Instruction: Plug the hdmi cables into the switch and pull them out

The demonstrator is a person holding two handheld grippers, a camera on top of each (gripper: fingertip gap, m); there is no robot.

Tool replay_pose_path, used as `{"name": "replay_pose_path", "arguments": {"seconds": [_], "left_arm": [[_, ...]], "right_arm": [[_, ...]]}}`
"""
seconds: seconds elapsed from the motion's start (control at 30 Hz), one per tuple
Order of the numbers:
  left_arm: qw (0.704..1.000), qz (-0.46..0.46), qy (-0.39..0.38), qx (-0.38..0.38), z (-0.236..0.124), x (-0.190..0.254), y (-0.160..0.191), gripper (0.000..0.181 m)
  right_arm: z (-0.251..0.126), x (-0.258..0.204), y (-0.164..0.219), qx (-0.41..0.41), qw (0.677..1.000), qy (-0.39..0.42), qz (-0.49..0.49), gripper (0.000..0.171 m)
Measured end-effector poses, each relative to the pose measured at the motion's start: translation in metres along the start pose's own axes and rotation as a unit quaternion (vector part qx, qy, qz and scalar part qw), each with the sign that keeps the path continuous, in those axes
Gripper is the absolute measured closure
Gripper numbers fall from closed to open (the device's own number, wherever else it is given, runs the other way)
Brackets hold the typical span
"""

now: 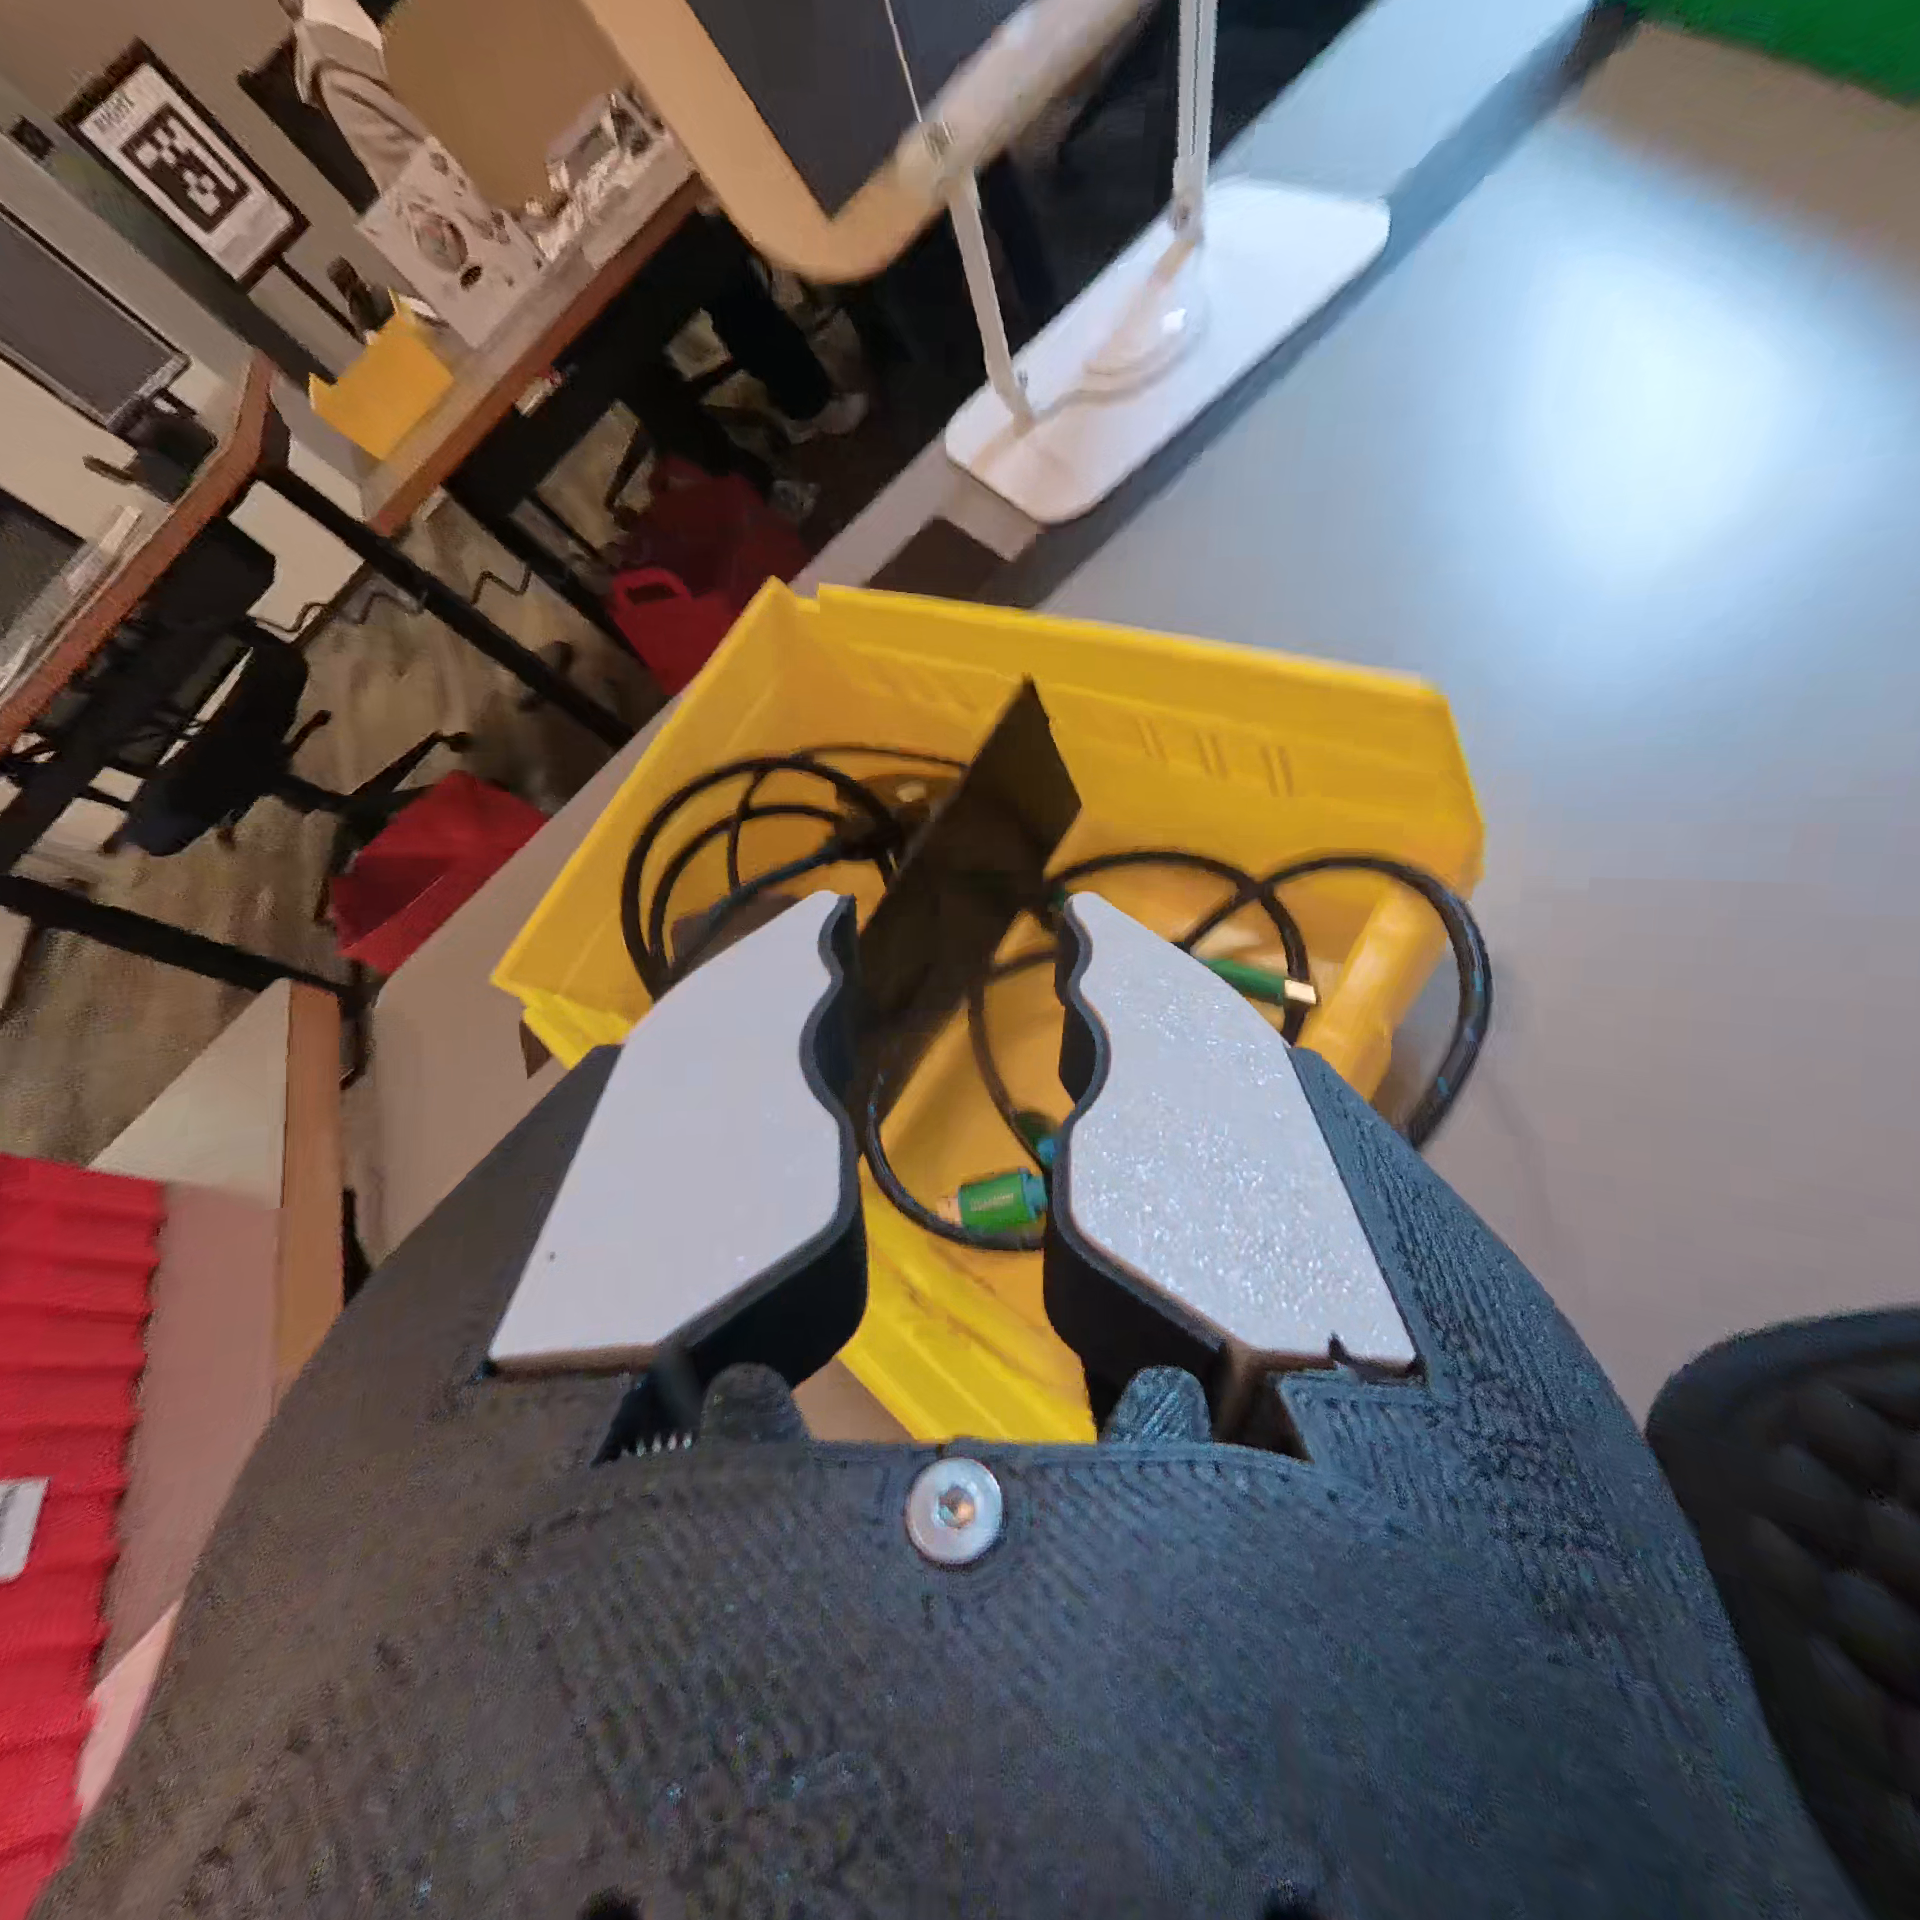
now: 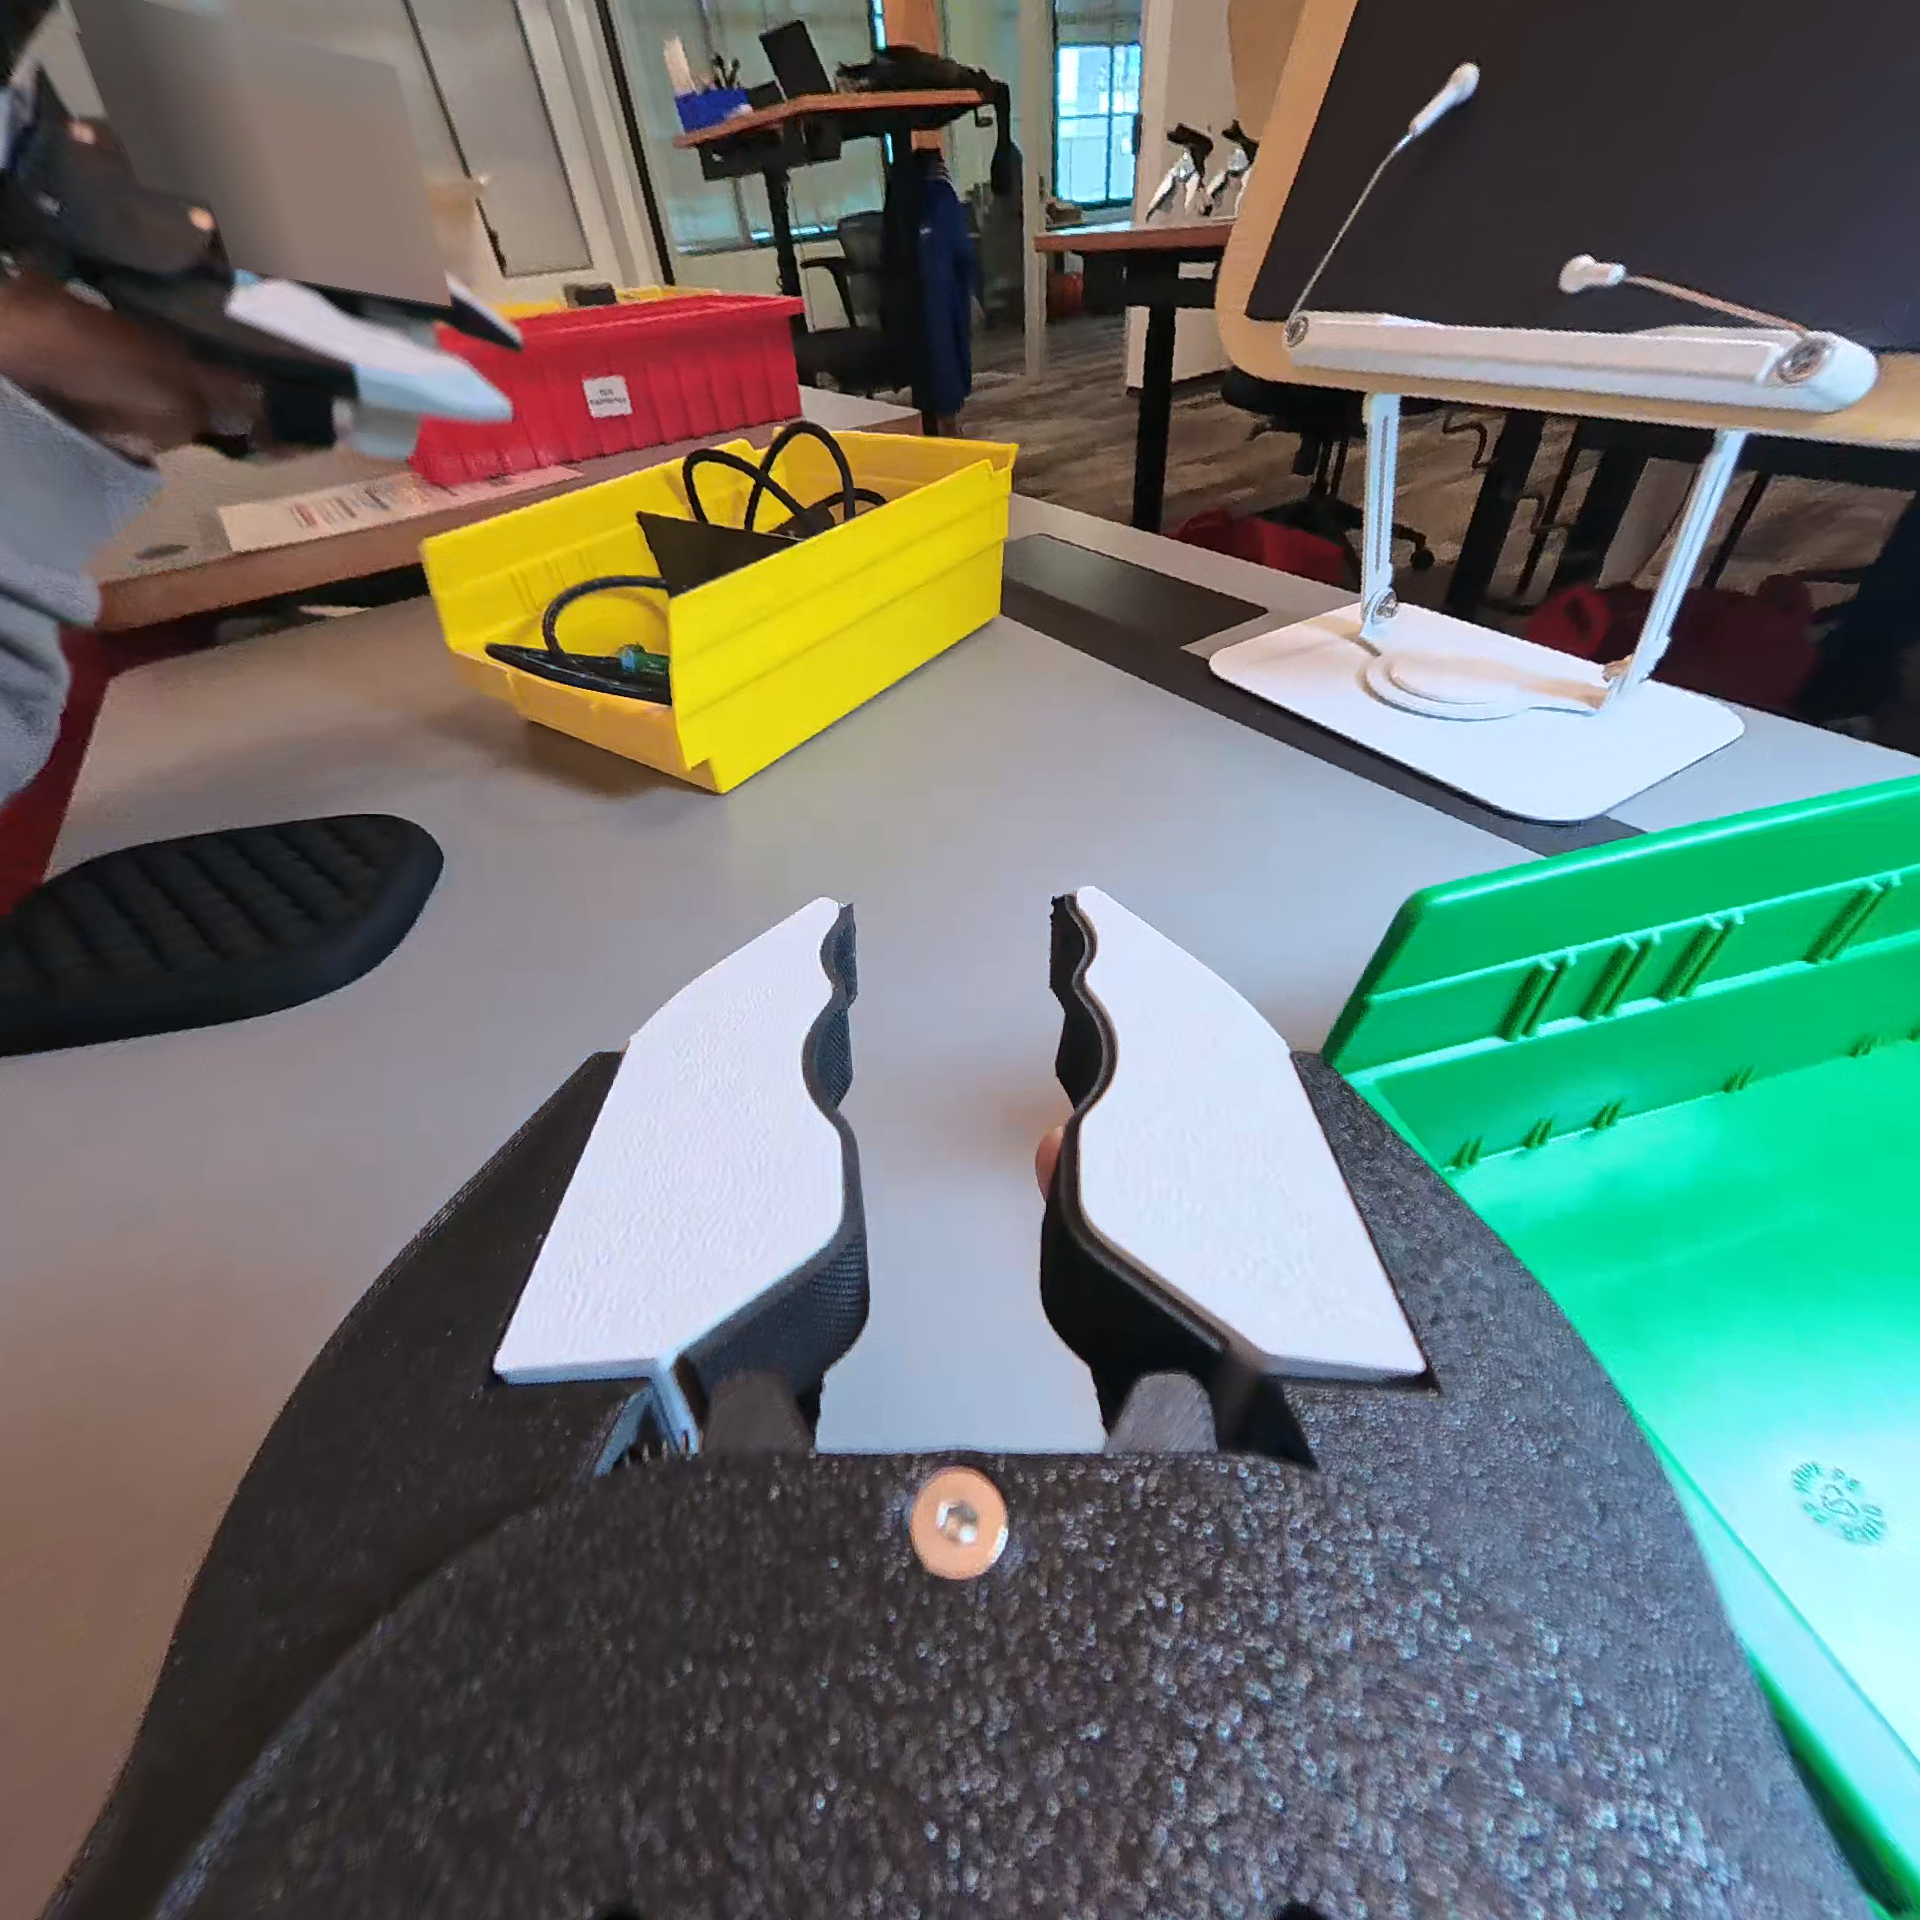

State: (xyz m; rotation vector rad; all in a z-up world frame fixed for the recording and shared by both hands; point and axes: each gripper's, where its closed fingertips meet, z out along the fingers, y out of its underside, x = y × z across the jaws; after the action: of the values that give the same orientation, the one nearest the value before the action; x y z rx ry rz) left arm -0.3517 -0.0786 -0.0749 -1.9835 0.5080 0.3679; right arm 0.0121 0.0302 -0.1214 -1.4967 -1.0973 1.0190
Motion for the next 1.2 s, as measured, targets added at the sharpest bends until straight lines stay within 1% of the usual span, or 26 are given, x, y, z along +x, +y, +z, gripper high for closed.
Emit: {"name": "replay_pose_path", "arguments": {"seconds": [0.07,0.13,0.23,0.3,0.37,0.47,0.57,0.63,0.7,0.77,0.83,0.9,0.97,1.0,1.07,1.1,1.13,1.2], "left_arm": [[0.999,-0.020,0.010,0.023,0.006,-0.017,-0.020,0.148],[0.999,-0.022,0.021,0.015,0.019,-0.030,-0.032,0.148],[0.997,-0.021,0.038,-0.058,0.053,-0.049,-0.025,0.143],[0.988,0.020,0.030,-0.150,0.077,-0.066,0.001,0.139],[0.968,0.067,0.033,-0.240,0.095,-0.078,0.031,0.135],[0.936,0.144,0.061,-0.315,0.114,-0.079,0.061,0.130],[0.897,0.227,0.061,-0.375,0.122,-0.084,0.080,0.128],[0.869,0.291,0.022,-0.399,0.126,-0.099,0.082,0.130],[0.855,0.330,-0.008,-0.400,0.130,-0.111,0.076,0.126],[0.844,0.365,-0.033,-0.391,0.136,-0.121,0.070,0.115],[0.841,0.391,-0.017,-0.373,0.147,-0.118,0.072,0.108],[0.851,0.386,0.014,-0.355,0.158,-0.109,0.078,0.109],[0.862,0.378,0.028,-0.337,0.167,-0.104,0.080,0.119],[0.863,0.380,0.036,-0.330,0.169,-0.102,0.080,0.133],[0.865,0.397,0.068,-0.300,0.165,-0.093,0.068,0.163],[0.864,0.400,0.086,-0.293,0.159,-0.089,0.060,0.167],[0.862,0.400,0.092,-0.297,0.151,-0.090,0.053,0.167],[0.857,0.414,0.087,-0.294,0.136,-0.096,0.035,0.168]], "right_arm": [[-0.003,0.002,0.002,0.002,1.000,0.002,-0.004,0.136],[-0.004,0.002,0.003,0.003,1.000,-0.001,-0.002,0.138],[-0.004,-0.002,0.004,0.005,1.000,-0.015,0.008,0.142],[-0.003,-0.006,0.008,-0.002,1.000,-0.022,0.003,0.144],[-0.002,-0.008,0.013,-0.013,1.000,-0.022,-0.010,0.146],[-0.001,-0.011,0.020,-0.030,0.999,-0.027,-0.022,0.147],[0.000,-0.013,0.026,-0.043,0.998,-0.030,-0.031,0.147],[0.001,-0.014,0.028,-0.048,0.998,-0.030,-0.036,0.148],[0.002,-0.015,0.028,-0.049,0.998,-0.034,-0.033,0.148],[0.003,-0.017,0.029,-0.049,0.998,-0.041,-0.025,0.148],[0.004,-0.019,0.030,-0.051,0.997,-0.045,-0.020,0.148],[0.005,-0.020,0.033,-0.056,0.997,-0.049,-0.017,0.148],[0.004,-0.022,0.033,-0.055,0.997,-0.058,-0.005,0.148],[0.004,-0.021,0.032,-0.053,0.997,-0.060,0.002,0.148],[0.002,-0.019,0.031,-0.051,0.997,-0.059,0.011,0.148],[0.001,-0.017,0.031,-0.051,0.997,-0.058,0.015,0.149],[0.000,-0.016,0.031,-0.051,0.997,-0.057,0.020,0.149],[0.001,-0.014,0.031,-0.050,0.996,-0.060,0.035,0.150]]}}
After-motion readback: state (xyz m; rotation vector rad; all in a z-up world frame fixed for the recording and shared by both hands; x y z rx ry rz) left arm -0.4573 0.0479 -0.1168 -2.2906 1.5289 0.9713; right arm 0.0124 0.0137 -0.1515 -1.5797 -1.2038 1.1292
